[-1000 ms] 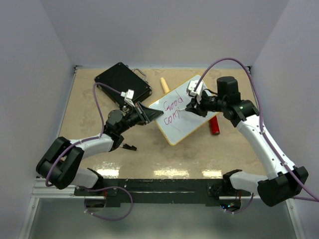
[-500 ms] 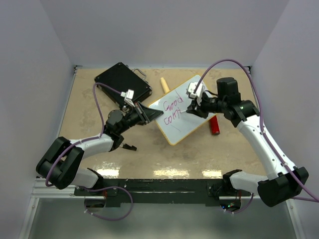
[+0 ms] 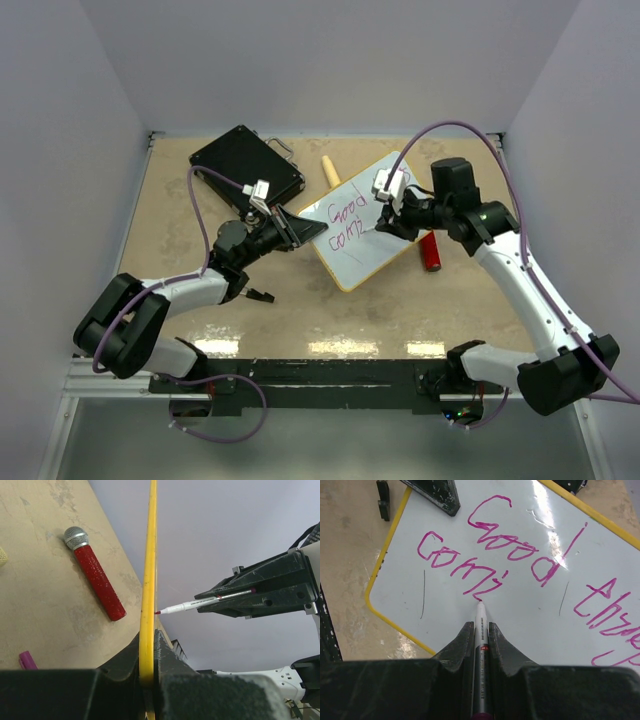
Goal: Write a sentence on the whiteboard
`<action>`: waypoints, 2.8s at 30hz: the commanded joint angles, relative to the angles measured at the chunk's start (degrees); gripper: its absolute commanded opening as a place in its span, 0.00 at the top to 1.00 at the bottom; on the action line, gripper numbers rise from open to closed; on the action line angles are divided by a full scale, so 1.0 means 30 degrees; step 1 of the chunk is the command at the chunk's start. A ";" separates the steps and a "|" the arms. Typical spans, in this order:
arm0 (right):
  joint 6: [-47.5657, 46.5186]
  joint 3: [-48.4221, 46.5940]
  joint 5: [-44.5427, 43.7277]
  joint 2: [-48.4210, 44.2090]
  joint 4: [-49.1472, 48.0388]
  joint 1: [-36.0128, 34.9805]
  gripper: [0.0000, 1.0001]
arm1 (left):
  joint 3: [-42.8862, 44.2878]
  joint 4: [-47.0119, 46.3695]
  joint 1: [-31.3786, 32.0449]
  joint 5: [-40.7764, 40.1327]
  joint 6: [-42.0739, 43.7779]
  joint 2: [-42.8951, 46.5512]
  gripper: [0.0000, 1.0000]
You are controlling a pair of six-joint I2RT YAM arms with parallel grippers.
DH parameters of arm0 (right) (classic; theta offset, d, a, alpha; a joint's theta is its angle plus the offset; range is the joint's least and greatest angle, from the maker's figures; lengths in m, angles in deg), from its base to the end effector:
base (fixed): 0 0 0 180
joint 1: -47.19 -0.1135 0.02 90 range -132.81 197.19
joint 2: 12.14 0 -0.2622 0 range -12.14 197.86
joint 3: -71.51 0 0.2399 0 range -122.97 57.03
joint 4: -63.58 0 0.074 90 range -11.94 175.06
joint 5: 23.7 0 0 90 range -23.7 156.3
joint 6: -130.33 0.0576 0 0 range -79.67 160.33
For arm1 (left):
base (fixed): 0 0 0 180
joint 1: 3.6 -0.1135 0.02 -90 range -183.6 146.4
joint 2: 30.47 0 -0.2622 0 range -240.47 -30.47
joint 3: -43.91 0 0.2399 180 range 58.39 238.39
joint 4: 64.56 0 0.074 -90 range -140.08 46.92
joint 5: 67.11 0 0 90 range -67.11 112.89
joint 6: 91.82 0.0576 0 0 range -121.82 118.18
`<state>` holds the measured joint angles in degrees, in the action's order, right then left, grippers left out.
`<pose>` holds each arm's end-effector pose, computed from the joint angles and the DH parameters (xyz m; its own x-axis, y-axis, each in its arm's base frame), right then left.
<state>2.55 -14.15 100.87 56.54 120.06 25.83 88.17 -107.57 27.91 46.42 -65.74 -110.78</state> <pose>0.2189 0.1207 0.3506 -0.0347 -0.5552 -0.8310 -0.9222 0.3381 -0.1875 0.2401 -0.1742 0.2461 -0.6884 -0.5439 -0.4798 0.4520 0.1957 -0.8703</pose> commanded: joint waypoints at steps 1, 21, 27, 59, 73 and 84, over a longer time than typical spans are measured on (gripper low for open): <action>0.0932 -0.1350 -0.1124 -0.0073 -0.0875 0.0323 1.00 | 0.0972 -0.3540 -0.0014 0.0243 -0.0578 0.0375 1.00; 0.0670 -0.1119 -0.0596 0.0456 -0.0203 0.0383 1.00 | 0.0797 -0.3774 -0.0101 0.0302 -0.0373 0.0287 1.00; -0.0004 -0.0738 -0.0243 0.0425 0.0970 0.0354 1.00 | 0.0708 -0.4068 -0.0189 0.0389 -0.0519 0.0140 1.00; 0.1724 -0.2261 -0.1385 0.1304 -0.1401 0.0559 1.00 | 0.0327 -0.4390 -0.0278 0.0800 -0.0636 0.0111 1.00; 0.0729 -0.1032 -0.0859 0.0485 0.0500 0.0588 1.00 | 0.0240 -0.4419 -0.0541 0.0858 -0.0607 0.0140 1.00; 0.0756 -0.1732 0.0225 -0.0100 0.0709 0.0880 1.00 | 0.0005 -0.4332 -0.0571 0.0858 -0.0607 0.0315 1.00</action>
<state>4.74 -17.23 98.97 58.62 122.01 27.49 87.63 -109.58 26.42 48.32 -65.83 -111.64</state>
